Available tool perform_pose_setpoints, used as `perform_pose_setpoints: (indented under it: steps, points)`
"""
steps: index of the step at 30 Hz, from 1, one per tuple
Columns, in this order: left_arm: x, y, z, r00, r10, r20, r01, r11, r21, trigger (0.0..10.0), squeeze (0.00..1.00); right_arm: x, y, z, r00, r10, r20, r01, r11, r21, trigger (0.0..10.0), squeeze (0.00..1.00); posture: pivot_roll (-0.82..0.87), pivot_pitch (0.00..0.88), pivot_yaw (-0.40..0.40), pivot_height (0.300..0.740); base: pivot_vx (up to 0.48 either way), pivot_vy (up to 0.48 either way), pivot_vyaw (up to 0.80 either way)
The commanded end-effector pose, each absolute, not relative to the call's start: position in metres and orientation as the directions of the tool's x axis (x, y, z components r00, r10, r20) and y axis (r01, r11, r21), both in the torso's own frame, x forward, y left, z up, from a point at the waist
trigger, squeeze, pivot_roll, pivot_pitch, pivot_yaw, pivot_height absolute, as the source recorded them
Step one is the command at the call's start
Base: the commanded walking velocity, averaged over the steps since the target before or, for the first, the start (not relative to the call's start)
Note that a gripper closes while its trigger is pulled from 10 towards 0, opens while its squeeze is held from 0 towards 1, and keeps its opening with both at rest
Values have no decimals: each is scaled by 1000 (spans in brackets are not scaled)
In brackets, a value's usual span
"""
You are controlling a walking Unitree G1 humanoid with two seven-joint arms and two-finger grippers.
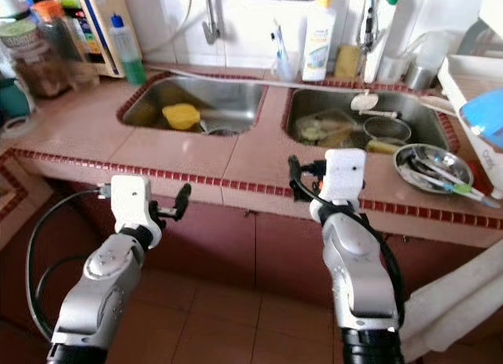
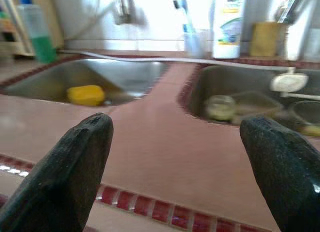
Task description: Kitchen organization
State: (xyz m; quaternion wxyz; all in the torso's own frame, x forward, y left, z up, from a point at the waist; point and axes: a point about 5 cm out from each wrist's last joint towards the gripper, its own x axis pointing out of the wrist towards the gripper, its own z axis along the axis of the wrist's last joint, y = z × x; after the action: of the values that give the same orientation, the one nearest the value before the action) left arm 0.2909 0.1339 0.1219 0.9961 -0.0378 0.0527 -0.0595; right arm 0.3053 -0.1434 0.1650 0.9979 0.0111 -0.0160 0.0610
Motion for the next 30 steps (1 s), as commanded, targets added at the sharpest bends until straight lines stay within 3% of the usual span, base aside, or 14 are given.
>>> perform_pose_setpoints:
  steps: [1,12,16,21,24,30]
  points:
    - [291,134,119,986,-114,-117,104,990,-90,10000,0,306,-148,166,994,104,30,-105,994,10,10000,0,-64,16,55,740,0,0,0]
    - [291,134,113,981,-125,-150,113,990,-88,10000,0,305,-150,158,995,97,3,-97,995,11,10000,0,-64,14,57,740,0,0,0]
    - [291,138,102,973,-127,-194,115,991,-71,10000,0,304,-152,151,995,98,-21,-98,995,3,10000,0,-64,13,57,740,0,0,-713]
    - [288,147,77,950,-135,-282,132,991,-30,10000,0,300,-158,129,992,97,-77,-99,995,-26,10000,0,-60,10,57,740,0,0,-648]
    - [281,158,47,917,-124,-378,144,989,25,10000,0,292,-167,102,985,91,-147,-103,992,-74,10000,0,-60,6,57,740,0,0,0]
    - [273,166,27,892,-107,-439,146,988,58,10000,0,284,-176,80,976,77,-205,-101,988,-113,10000,0,-62,5,58,740,0,0,0]
